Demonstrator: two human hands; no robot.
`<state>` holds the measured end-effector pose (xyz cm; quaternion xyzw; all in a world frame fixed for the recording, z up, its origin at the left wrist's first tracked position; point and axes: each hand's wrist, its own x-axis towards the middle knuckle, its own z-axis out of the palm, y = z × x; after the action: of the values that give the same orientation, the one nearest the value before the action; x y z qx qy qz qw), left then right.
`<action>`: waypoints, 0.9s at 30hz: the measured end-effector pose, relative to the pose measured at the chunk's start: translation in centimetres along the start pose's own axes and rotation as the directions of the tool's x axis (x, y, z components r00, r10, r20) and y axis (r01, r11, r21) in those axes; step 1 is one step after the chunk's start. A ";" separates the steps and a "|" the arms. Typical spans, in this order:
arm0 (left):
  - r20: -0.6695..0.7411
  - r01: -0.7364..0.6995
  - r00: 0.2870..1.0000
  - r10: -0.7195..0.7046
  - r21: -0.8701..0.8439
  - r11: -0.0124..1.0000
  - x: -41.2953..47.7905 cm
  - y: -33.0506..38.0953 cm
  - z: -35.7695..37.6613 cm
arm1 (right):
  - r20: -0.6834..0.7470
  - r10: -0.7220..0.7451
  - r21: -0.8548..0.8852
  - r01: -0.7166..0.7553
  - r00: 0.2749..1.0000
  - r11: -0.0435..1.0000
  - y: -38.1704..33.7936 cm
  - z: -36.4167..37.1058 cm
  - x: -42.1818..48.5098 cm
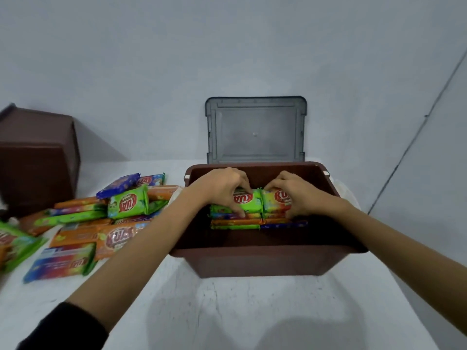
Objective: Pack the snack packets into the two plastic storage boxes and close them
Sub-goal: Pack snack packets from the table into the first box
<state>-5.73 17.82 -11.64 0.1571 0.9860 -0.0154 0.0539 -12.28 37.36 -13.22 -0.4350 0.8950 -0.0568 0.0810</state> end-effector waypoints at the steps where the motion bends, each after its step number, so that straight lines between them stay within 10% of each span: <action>1: 0.003 0.000 1.000 0.000 0.016 1.000 0.0 0.2 0.0 | -0.005 0.010 0.013 -0.010 1.000 1.000 0.0 0.0 0.0; 15: -0.068 0.017 0.998 -0.006 0.156 0.988 0.2 1.3 1.3 | -0.107 0.091 -0.045 -0.096 0.990 0.994 -0.1 -0.1 -0.6; 20: -0.078 0.034 0.996 -0.041 -0.089 0.995 -0.3 0.4 0.3 | -0.102 0.093 0.051 -0.089 0.990 0.995 -0.6 -1.4 -0.6; 27: -0.438 0.081 0.864 -0.247 -0.364 0.928 -6.2 -3.4 -2.0 | -0.282 0.006 0.202 0.053 0.959 0.978 -5.6 -4.3 2.5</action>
<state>-1.14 12.81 -8.89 0.0588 0.9666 0.1863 -0.1657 -10.31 32.11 -8.26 -0.4223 0.8813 -0.2122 -0.0028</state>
